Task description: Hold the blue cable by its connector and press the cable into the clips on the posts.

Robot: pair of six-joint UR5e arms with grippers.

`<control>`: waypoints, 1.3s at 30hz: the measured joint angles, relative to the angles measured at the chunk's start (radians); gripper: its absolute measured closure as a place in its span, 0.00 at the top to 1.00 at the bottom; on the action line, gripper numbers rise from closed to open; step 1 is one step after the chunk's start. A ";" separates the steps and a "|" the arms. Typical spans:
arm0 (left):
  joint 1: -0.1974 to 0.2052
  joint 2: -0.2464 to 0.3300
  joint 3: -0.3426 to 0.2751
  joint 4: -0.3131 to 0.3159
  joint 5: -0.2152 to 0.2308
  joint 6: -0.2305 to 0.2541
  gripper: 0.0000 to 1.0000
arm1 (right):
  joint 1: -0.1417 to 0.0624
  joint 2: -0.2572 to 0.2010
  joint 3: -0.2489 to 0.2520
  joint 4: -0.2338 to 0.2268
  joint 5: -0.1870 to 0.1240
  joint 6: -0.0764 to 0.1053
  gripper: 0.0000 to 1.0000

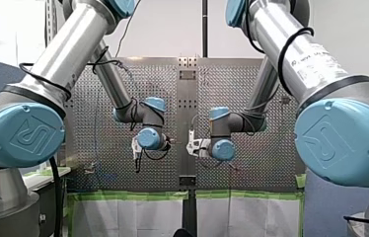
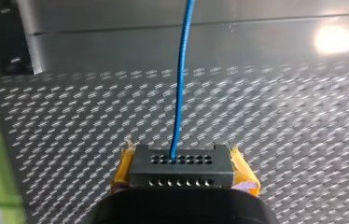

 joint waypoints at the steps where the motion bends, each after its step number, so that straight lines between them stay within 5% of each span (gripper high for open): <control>1: -0.002 -0.007 0.000 0.004 0.000 -0.001 0.00 | -0.002 0.010 0.010 -0.010 0.001 0.001 0.00; 16: -0.041 -0.078 0.013 0.045 0.003 -0.001 0.00 | -0.061 0.133 0.132 -0.127 0.019 0.017 0.00; 29: -0.085 -0.194 0.069 0.091 0.005 -0.001 0.00 | -0.135 0.141 0.139 -0.170 0.010 0.036 0.00; 39: -0.121 -0.285 0.127 0.063 0.006 -0.006 0.00 | -0.186 0.141 0.146 -0.168 0.006 0.036 0.00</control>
